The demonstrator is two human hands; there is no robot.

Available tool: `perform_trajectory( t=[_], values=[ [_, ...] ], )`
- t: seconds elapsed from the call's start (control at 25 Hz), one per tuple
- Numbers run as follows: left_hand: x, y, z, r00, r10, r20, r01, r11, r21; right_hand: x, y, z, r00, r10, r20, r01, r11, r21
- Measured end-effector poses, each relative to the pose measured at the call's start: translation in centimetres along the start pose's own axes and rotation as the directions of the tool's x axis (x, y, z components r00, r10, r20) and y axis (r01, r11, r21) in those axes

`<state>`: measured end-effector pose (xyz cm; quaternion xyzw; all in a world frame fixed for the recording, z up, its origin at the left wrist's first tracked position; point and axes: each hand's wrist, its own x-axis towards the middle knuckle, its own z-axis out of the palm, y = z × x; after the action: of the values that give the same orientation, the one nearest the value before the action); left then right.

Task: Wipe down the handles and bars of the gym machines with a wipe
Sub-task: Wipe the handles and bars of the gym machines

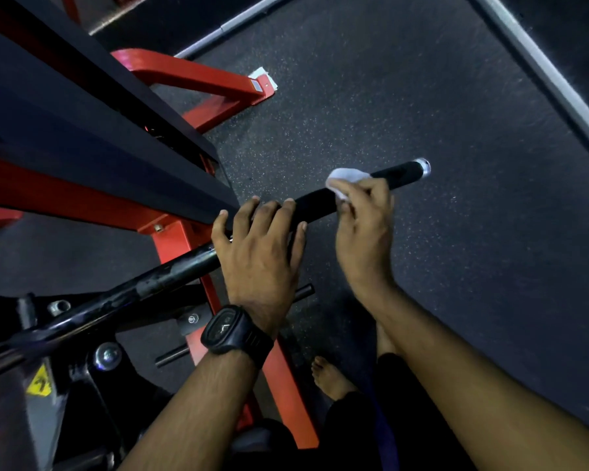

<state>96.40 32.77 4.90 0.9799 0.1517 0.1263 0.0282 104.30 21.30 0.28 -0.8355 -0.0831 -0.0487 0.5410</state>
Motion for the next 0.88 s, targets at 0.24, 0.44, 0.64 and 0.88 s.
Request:
perform_trajectory(
  t=[0.24,0.44,0.64,0.88],
  values=[
    [0.3,0.4,0.7,1.000,-0.023,-0.019,0.022,1.000,-0.020,3.0,1.4,-1.9,0.955,-0.190,0.227,0.218,0.970,-0.105],
    [-0.2,0.6,1.0,1.000,0.006,0.015,-0.006,1.000,0.003,5.0,4.0,-2.4,0.886,-0.205,0.417,0.296,0.940,-0.168],
    [-0.7,0.7,1.6,0.999,0.019,0.046,-0.021,0.999,0.041,3.6,4.4,-2.6,0.782,-0.267,0.563,0.348,0.937,-0.039],
    [-1.0,0.8,2.0,0.999,0.024,0.043,-0.026,0.998,0.055,1.9,2.6,-2.5,0.763,-0.246,0.598,0.335,0.941,-0.040]
  ],
)
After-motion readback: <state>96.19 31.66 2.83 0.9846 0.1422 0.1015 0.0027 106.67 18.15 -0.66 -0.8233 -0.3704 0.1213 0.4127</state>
